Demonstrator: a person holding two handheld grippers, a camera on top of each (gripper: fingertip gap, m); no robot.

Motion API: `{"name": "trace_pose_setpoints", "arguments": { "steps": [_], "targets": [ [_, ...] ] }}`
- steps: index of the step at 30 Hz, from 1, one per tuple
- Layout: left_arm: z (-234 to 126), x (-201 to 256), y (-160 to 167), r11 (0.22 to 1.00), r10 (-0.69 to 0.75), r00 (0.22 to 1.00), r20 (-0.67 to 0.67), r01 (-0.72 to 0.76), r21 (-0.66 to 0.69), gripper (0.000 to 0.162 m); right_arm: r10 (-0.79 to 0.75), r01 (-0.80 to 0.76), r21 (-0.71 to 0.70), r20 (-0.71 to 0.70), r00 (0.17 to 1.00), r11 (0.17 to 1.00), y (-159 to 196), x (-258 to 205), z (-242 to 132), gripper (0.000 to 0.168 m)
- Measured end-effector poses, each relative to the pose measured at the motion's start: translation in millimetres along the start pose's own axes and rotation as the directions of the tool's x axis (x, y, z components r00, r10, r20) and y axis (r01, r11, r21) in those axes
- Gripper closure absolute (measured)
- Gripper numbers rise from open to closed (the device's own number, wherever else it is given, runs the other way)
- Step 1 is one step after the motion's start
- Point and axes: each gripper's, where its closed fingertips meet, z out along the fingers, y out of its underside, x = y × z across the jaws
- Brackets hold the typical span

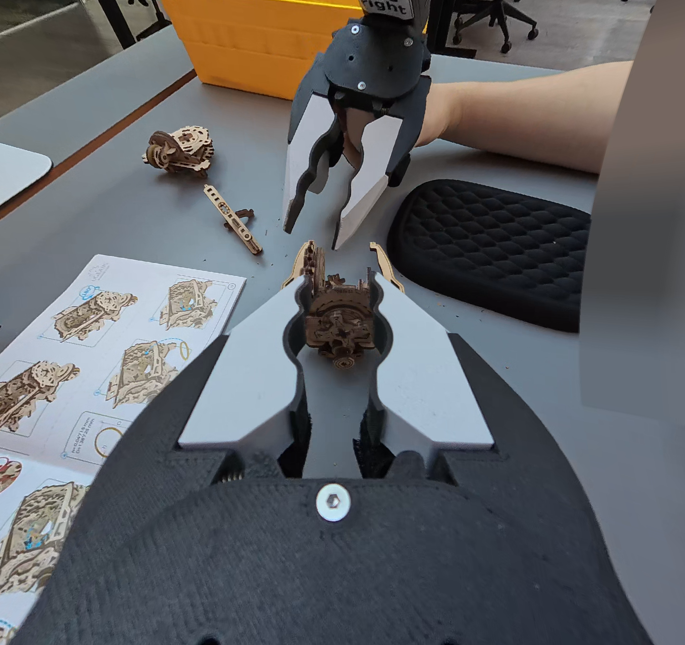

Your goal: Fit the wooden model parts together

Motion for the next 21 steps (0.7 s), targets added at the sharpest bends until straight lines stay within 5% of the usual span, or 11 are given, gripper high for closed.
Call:
{"name": "trace_pose_setpoints", "arguments": {
  "steps": [12,17,21],
  "targets": [
    [-3,9,-20,0.933,-0.154,0.984,0.085,0.117,0.341,0.074,0.074,0.009,0.247,-0.327,0.942,0.969,-25,41,-34,0.132],
    [-16,6,-29,0.915,-0.038,0.968,0.246,-0.065,0.398,0.076,0.106,0.044,0.319,-0.436,0.894,0.947,-32,45,-50,0.130],
    [-16,5,-27,0.909,-0.113,0.972,0.207,0.017,0.416,0.075,0.050,0.087,0.263,-0.475,0.879,0.961,-31,40,-44,0.120]
  ]
}}
